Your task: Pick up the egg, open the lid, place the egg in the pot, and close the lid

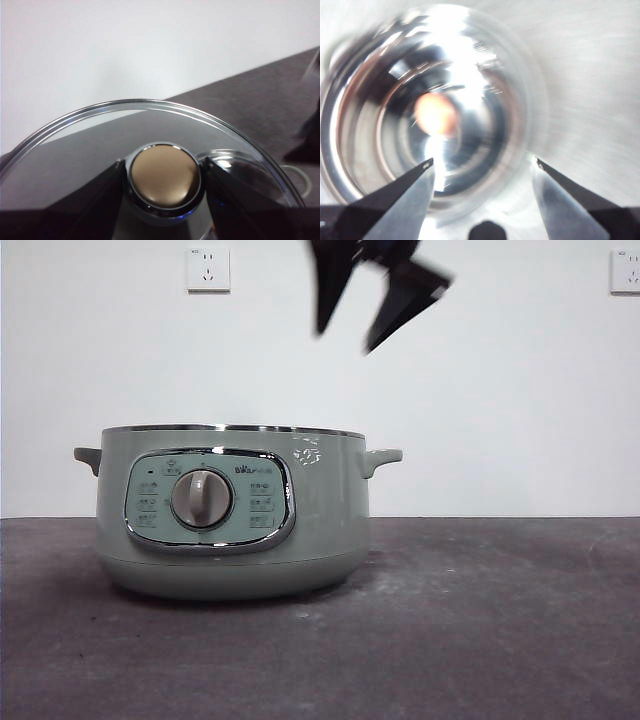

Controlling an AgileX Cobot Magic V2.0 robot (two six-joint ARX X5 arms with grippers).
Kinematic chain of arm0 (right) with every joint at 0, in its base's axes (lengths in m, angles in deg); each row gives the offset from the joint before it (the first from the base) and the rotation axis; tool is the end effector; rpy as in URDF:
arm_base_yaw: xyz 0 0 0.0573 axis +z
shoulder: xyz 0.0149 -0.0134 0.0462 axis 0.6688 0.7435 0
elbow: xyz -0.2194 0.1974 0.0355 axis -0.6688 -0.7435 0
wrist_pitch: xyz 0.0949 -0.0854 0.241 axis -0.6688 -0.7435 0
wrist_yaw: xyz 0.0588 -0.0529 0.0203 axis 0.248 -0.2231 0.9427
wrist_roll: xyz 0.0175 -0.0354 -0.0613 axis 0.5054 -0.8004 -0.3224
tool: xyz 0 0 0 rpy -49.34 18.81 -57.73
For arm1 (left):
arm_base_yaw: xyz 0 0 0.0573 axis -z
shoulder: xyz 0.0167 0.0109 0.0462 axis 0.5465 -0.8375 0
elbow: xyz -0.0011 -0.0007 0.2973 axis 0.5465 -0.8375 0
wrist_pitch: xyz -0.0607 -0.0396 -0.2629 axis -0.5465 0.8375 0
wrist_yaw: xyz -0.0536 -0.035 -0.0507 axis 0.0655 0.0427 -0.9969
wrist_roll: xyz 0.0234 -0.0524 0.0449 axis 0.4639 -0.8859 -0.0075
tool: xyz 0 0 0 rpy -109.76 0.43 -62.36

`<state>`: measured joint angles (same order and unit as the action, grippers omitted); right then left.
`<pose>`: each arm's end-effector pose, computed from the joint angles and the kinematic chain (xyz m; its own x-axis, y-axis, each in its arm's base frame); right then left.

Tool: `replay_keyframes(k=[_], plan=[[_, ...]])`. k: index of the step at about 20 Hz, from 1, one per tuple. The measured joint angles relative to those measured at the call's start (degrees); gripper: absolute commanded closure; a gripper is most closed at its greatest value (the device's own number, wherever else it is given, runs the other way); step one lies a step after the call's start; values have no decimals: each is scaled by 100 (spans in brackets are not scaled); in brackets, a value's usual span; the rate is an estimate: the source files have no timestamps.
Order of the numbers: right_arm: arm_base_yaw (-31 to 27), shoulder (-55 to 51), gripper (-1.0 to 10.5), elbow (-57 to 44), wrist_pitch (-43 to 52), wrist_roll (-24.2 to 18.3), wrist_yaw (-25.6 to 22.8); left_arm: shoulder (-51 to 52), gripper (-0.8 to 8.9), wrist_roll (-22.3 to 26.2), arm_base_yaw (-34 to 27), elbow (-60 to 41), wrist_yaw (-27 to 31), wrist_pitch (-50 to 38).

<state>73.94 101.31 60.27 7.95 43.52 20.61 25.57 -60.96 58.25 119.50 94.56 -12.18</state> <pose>0.3727 0.2393 0.3850 0.4602 0.4046 -0.7902 -0.5854 0.8075 0.0725 0.2016 -0.0835 0.5064 0.9208 -0.2388 -0.3085 0.2907 0.9473 0.1343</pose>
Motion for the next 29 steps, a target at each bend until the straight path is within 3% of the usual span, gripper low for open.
replay_keyframes(k=[4, 10, 15, 24, 29], plan=[[-448, -651, 628, 2, -297, 68, -24, -575, 822, -190, 4, 0, -815, -319], [-901, -1213, 631, 2, -575, 131, -26, -1593, 822, -448, 15, 0, -1357, -647], [-1071, -1366, 631, 2, -756, 131, -26, -2015, 822, -638, 142, -264, -1362, -1268], [-1180, -1364, 631, 2, -896, 131, -26, -2011, 822, -1091, 260, -1862, -1233, -2865], [-1180, -1364, 631, 2, -931, 131, -26, -2020, 822, -1158, 258, -2417, -1099, -3335]])
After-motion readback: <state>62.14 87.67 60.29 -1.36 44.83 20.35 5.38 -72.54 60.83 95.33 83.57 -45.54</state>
